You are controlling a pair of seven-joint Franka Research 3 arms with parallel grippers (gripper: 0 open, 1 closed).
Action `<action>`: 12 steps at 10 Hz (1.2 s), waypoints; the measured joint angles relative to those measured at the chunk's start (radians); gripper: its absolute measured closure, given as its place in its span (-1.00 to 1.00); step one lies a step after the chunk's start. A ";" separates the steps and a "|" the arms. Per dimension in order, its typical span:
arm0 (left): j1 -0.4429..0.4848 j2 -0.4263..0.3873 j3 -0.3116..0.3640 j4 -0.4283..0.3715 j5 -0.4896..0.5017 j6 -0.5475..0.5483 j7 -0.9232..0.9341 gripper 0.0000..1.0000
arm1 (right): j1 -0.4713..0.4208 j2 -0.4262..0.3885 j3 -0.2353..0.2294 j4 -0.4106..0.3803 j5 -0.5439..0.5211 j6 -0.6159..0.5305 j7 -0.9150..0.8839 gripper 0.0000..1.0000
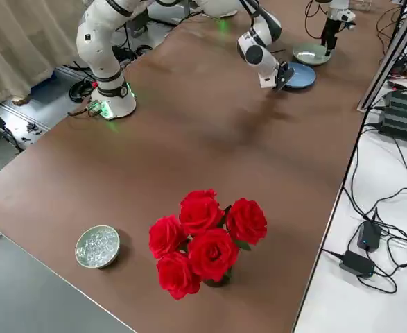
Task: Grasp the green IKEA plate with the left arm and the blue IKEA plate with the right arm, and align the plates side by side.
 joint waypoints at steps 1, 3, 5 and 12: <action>-0.006 0.000 0.000 0.000 0.000 0.000 -0.010 -1.00 | 0.002 0.004 0.000 0.007 0.000 0.004 0.008 0.29; -0.010 0.000 0.001 0.001 0.000 0.000 -0.015 -1.00 | 0.004 0.005 0.000 0.011 0.001 0.005 0.016 0.28; -0.010 0.000 0.003 0.001 0.000 0.000 -0.015 -1.00 | 0.004 0.005 -0.001 0.014 0.001 0.005 0.020 0.12; -0.014 0.000 0.003 0.002 0.000 -0.006 -0.032 -1.00 | 0.000 0.005 -0.018 0.010 -0.011 0.005 0.024 -0.73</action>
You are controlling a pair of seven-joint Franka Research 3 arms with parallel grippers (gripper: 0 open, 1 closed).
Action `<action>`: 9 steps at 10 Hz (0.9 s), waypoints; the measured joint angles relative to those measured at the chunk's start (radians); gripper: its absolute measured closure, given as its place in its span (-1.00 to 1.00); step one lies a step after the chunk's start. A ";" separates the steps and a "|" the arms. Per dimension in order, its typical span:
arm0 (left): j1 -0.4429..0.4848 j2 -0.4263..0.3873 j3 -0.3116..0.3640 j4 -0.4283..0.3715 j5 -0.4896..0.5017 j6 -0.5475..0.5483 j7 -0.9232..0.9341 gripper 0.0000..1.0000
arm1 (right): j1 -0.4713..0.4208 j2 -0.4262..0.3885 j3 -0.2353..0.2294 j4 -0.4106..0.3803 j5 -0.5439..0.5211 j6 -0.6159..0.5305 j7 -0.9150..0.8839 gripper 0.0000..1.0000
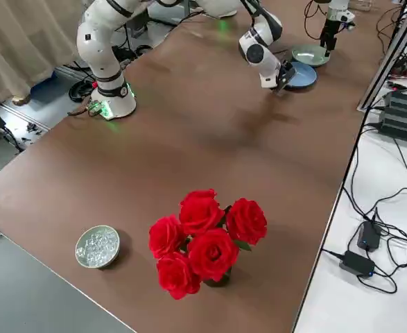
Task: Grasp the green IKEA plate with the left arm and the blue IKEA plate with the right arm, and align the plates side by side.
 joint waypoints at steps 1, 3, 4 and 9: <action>-0.003 0.000 0.000 0.000 0.000 -0.001 -0.010 -1.00 | -0.005 0.000 -0.003 0.000 -0.028 0.000 -0.001 -0.73; -0.008 0.000 0.000 0.000 0.000 -0.004 -0.015 -1.00 | -0.036 -0.010 -0.010 0.003 -0.154 -0.057 0.001 -0.73; -0.008 0.000 0.000 0.000 0.000 -0.005 -0.015 -1.00 | -0.067 -0.022 -0.021 0.010 -0.216 -0.135 0.002 -0.73; -0.002 -0.056 0.006 0.012 0.001 -0.160 0.020 -1.00 | -0.146 -0.222 -0.310 0.027 -0.700 -0.665 0.022 -0.73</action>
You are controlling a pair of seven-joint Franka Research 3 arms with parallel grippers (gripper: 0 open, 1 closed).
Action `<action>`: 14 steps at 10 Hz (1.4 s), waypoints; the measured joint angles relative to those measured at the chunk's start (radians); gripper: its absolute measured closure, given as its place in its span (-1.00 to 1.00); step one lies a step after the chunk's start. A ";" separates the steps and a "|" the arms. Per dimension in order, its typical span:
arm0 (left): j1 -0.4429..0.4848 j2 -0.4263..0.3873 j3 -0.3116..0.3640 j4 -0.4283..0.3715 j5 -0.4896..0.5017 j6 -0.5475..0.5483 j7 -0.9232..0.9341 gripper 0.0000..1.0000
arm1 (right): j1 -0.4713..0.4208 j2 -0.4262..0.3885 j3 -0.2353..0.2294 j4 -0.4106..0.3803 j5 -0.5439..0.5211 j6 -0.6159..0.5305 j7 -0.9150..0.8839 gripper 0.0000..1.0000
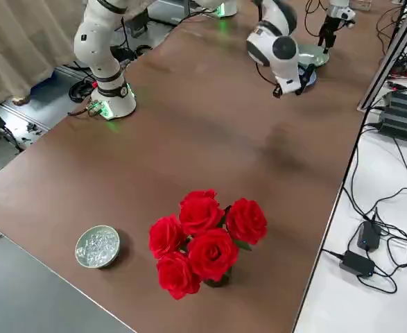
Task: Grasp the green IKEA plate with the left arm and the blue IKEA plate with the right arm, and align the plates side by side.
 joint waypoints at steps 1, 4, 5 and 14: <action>0.003 -0.027 0.001 0.002 0.000 -0.059 0.033 -1.00 | 0.000 -0.062 -0.025 0.001 -0.157 -0.043 0.036 -0.73; 0.039 -0.140 0.002 0.007 0.000 -0.205 0.177 -1.00 | -0.003 -0.208 -0.032 0.004 -0.510 -0.089 0.134 -0.73; 0.049 -0.186 0.002 0.008 0.000 -0.219 0.211 -1.00 | -0.019 -0.248 -0.034 0.005 -0.587 -0.102 0.140 -0.73; 0.210 -0.588 0.012 0.010 -0.001 -0.454 0.553 -1.00 | -0.575 -0.505 0.395 0.217 -0.845 -0.494 0.138 -1.00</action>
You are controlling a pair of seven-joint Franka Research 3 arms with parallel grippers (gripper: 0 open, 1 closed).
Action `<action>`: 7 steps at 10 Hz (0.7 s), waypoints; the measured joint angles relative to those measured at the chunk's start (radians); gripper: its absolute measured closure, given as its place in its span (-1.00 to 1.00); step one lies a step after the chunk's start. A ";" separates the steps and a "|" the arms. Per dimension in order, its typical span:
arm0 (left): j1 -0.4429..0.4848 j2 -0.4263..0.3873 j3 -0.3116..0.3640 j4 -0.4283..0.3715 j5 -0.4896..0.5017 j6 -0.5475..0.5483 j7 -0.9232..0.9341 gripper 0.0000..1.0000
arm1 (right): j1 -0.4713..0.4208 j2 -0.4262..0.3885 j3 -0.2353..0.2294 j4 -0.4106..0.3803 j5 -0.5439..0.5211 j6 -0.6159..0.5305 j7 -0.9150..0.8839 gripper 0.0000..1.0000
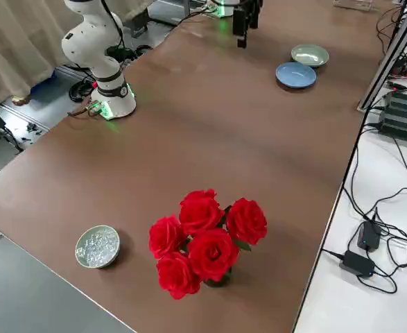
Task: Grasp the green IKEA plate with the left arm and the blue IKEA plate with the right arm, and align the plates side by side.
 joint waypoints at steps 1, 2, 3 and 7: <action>-0.004 -0.039 0.021 -0.007 -0.002 -0.026 0.054 -1.00 | -0.008 0.000 0.000 0.016 -0.001 -0.014 0.000 -1.00; -0.014 -0.077 0.052 -0.025 -0.005 -0.043 0.090 -1.00 | -0.016 0.001 0.000 0.016 -0.006 -0.015 0.000 -1.00; -0.038 -0.111 0.093 -0.049 -0.008 -0.066 0.110 -1.00 | -0.020 0.001 0.001 0.017 -0.037 -0.015 -0.009 -1.00; -0.121 -0.161 0.173 -0.087 -0.010 -0.165 0.117 -1.00 | -0.024 0.002 0.001 0.017 -0.081 -0.016 -0.018 -1.00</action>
